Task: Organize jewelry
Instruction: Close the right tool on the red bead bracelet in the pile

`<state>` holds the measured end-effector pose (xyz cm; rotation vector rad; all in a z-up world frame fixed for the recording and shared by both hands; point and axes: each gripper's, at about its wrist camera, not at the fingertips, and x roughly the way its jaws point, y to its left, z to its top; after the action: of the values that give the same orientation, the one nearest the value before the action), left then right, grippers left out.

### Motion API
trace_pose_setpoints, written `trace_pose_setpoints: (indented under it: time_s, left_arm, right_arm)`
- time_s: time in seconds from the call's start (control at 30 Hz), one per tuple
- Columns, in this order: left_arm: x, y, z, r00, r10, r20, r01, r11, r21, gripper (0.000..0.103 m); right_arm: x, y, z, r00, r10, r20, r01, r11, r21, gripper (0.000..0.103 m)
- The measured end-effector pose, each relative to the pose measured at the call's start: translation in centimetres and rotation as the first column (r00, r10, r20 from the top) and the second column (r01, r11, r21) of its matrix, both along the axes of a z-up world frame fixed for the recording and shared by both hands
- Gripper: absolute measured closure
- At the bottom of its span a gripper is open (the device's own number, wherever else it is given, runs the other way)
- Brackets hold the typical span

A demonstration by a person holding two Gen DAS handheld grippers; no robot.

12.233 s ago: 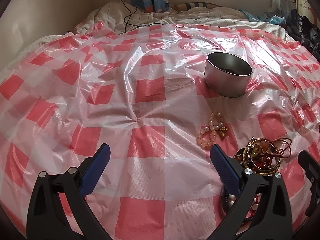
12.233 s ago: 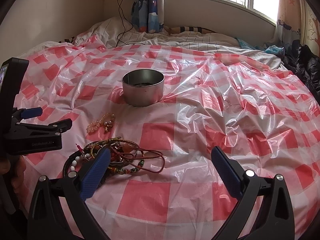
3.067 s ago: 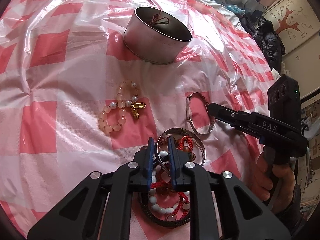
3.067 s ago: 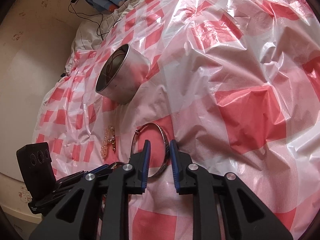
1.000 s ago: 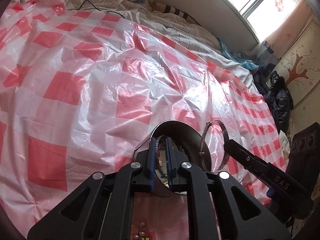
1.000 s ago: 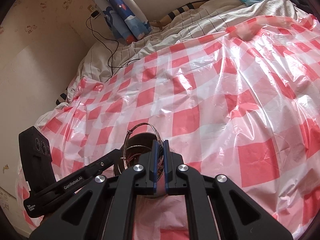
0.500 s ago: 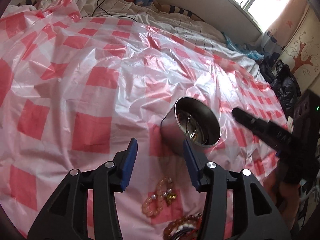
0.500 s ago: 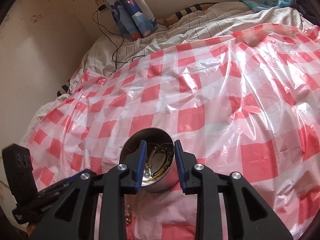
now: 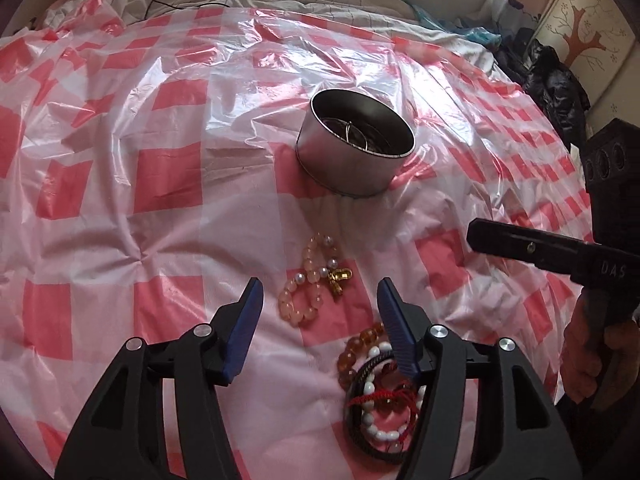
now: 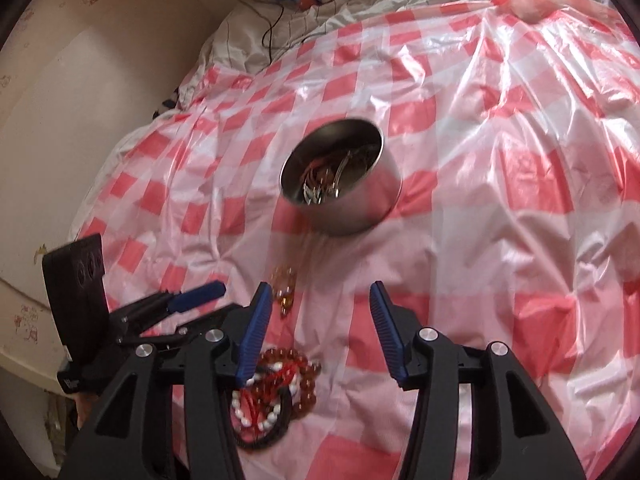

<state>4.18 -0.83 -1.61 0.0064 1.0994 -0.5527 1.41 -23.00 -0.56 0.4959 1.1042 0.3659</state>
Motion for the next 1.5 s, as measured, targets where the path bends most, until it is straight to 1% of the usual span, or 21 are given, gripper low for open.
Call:
trace_pose_setpoints:
  time_s: [0.1,0.17,0.27,0.4,0.47,0.57,0.6,0.63,0.7,0.8,0.93,1.03,1.1,1.3,1.4,1.43,1.47,1.5]
  left_arm:
    - [-0.7,1.6,0.0,1.0,0.022,-0.018,-0.023,1.0,-0.022,0.046]
    - [-0.9,2.9,0.0,0.998,0.051,-0.032,-0.052,0.998,-0.035,0.045]
    - [-1.3,4.1,0.6,0.998,0.064,-0.026,-0.066,0.997,-0.043,0.044]
    - [-1.5,5.0,1.5,0.998,0.06,-0.021,-0.062,0.996,-0.066,0.043]
    - [-1.7,5.2,1.7,0.998,0.055,-0.02,-0.056,0.996,-0.068,0.042]
    - [-2.1,5.6,1.9,0.999,0.046,-0.022,-0.047,0.997,-0.061,0.041]
    - [-2.2,5.8,1.9,0.999,0.044,-0.024,-0.045,0.997,-0.058,0.041]
    - [-2.3,6.0,1.8,0.999,0.04,-0.027,-0.041,0.998,-0.053,0.04]
    - [-2.5,6.3,1.6,0.999,0.035,-0.032,-0.037,0.998,-0.042,0.039]
    - [-2.7,6.4,1.1,0.998,0.014,-0.057,-0.017,0.999,-0.047,0.039]
    - [-3.2,5.0,0.4,0.994,-0.06,-0.096,0.053,0.996,-0.077,0.039]
    - [-3.9,3.3,0.1,0.99,-0.106,-0.089,0.1,0.993,-0.065,0.037]
    - [-4.1,2.4,-0.3,0.99,-0.112,-0.085,0.108,0.993,-0.054,0.035]
    - [-4.3,0.2,-1.4,0.988,-0.132,-0.086,0.13,0.991,-0.026,0.034]
    - [-4.5,-0.4,-1.5,0.986,-0.157,-0.055,0.157,0.988,-0.011,0.035]
    - [-4.7,-0.5,-1.4,0.985,-0.168,-0.038,0.168,0.986,-0.007,0.044]
    - [-4.7,-0.7,-1.3,0.984,-0.177,-0.026,0.177,0.984,0.002,0.062]
    - [-4.7,-0.9,-1.3,0.983,-0.185,-0.023,0.185,0.983,0.02,0.071]
  right_arm:
    - [-1.4,0.6,-1.7,0.996,0.041,-0.076,-0.032,0.992,0.118,0.053]
    - [-2.0,1.5,-2.3,0.993,0.061,-0.102,-0.044,0.987,0.155,0.053]
    - [-2.4,3.1,-2.5,0.99,0.079,-0.114,-0.064,0.989,0.136,0.053]
    - [-2.1,4.0,-3.2,0.989,0.06,-0.139,-0.045,0.993,0.108,0.053]
    - [-1.9,4.1,-3.7,0.988,0.047,-0.146,-0.03,0.993,0.113,0.054]
    - [-1.4,3.7,-4.6,0.987,0.016,-0.161,0.005,0.992,0.128,0.065]
    - [-1.2,3.6,-4.7,0.987,0.011,-0.161,0.011,0.991,0.131,0.079]
    - [-1.1,3.5,-4.7,0.988,0.008,-0.154,0.013,0.991,0.135,0.086]
    - [-1.1,3.7,-4.3,0.991,0.015,-0.135,0.004,0.99,0.138,0.096]
    - [-1.3,3.7,-3.0,0.997,0.018,-0.078,-0.006,0.988,0.154,0.097]
    - [-1.5,2.8,-1.3,1.0,-0.012,-0.011,0.014,0.981,0.193,0.097]
    - [-1.6,2.0,-0.3,0.999,-0.029,0.018,0.025,0.978,0.208,0.097]
    - [-1.6,1.5,-0.1,0.999,-0.04,0.02,0.035,0.976,0.214,0.097]
    - [-1.5,0.7,-0.5,0.998,-0.056,0.001,0.054,0.975,0.215,0.097]
    - [-1.6,0.1,-0.7,0.998,-0.061,-0.004,0.061,0.974,0.216,0.097]
    - [-1.6,0.0,-0.8,0.998,-0.062,-0.006,0.062,0.974,0.216,0.097]
    - [-1.7,-0.1,-0.8,0.998,-0.063,-0.008,0.064,0.974,0.216,0.097]
    - [-1.6,-0.1,-0.9,0.998,-0.065,-0.01,0.065,0.974,0.216,0.097]
